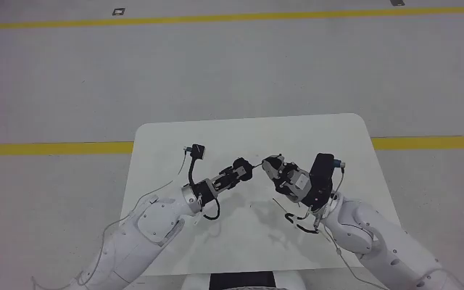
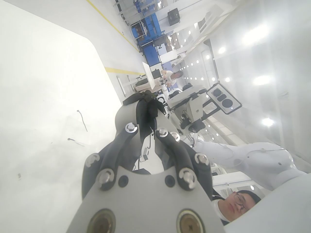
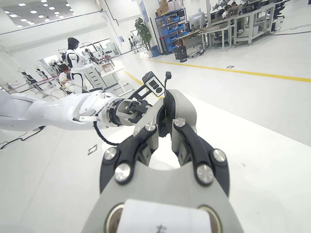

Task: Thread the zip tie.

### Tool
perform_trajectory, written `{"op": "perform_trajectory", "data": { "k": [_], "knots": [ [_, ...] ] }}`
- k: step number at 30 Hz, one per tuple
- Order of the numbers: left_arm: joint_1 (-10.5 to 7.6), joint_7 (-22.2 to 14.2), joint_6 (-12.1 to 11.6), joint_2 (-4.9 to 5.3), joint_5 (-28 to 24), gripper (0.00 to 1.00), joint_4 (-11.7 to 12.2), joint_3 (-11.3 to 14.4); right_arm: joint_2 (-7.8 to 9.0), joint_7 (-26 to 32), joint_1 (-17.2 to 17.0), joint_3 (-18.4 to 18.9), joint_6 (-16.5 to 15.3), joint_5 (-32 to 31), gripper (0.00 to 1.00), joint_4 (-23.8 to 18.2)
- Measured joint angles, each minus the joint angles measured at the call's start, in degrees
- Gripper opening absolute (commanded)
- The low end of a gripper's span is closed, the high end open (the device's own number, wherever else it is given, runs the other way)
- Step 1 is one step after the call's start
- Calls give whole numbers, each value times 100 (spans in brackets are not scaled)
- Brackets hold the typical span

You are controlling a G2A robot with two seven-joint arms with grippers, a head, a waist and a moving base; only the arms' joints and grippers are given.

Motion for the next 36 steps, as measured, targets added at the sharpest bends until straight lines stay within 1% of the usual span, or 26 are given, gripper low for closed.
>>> {"op": "perform_trajectory", "data": {
  "k": [5,13,36],
  "knots": [
    [0,0,0,0,0,0,0,0,-34,-106,-91,79,-42,-120,0,82],
    [0,0,0,0,0,0,0,0,-81,-138,-116,108,-40,-137,0,226],
    [0,0,0,0,0,0,0,0,-237,-83,44,-87,-40,-123,0,462]
  ]
}}
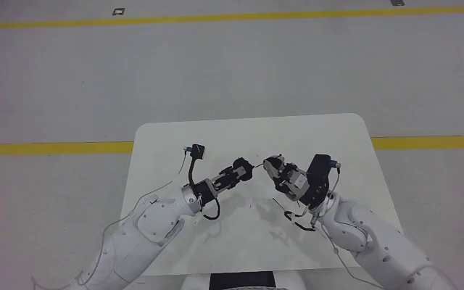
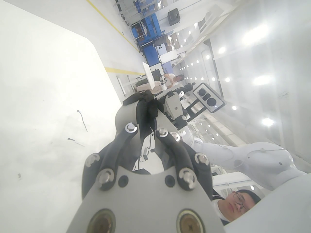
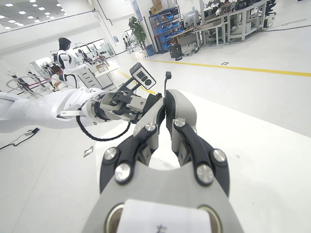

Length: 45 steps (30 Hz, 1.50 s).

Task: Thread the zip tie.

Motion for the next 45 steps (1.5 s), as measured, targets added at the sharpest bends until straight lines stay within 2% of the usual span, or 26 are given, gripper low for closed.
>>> {"op": "perform_trajectory", "data": {
  "k": [28,45],
  "knots": [
    [0,0,0,0,0,0,0,0,-225,110,192,-99,0,-51,0,178],
    [0,0,0,0,0,0,0,0,-225,75,-88,165,0,-152,0,-22]
  ]
}}
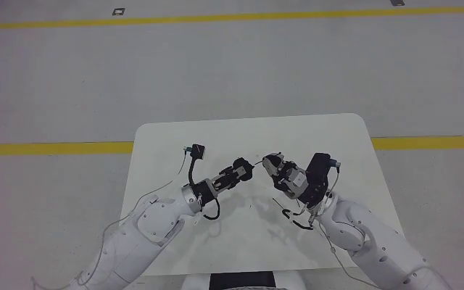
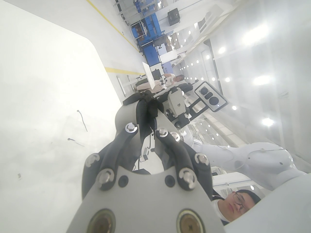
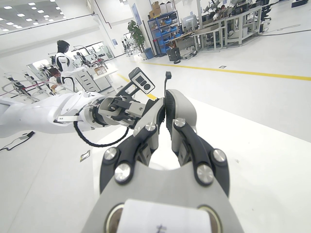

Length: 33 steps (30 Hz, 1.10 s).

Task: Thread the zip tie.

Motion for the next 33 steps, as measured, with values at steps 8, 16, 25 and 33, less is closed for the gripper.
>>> {"op": "perform_trajectory", "data": {
  "k": [8,16,25,33],
  "knots": [
    [0,0,0,0,0,0,0,0,5,73,-23,12,0,-14,0,-37],
    [0,0,0,0,0,0,0,0,-7,99,-9,1,0,-26,0,13],
    [0,0,0,0,0,0,0,0,-40,122,48,-52,0,-31,0,65],
    [0,0,0,0,0,0,0,0,-55,173,91,-118,0,-39,0,66]
  ]
}}
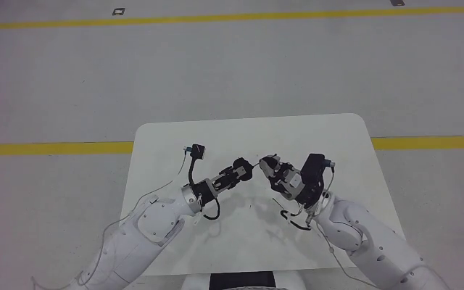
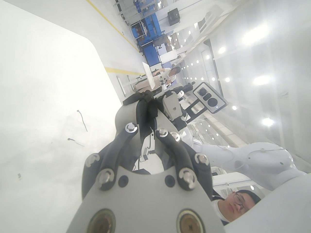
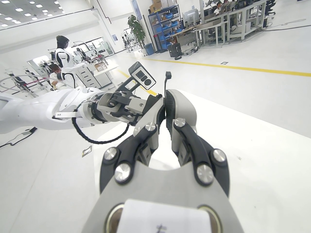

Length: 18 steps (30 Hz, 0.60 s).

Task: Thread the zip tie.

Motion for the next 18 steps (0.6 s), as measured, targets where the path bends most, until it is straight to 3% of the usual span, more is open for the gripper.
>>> {"op": "perform_trajectory", "data": {
  "k": [18],
  "knots": [
    [47,-27,-1,-25,-105,0,-97,-54,41,-148,77,-99,0,94,0,88]
  ]
}}
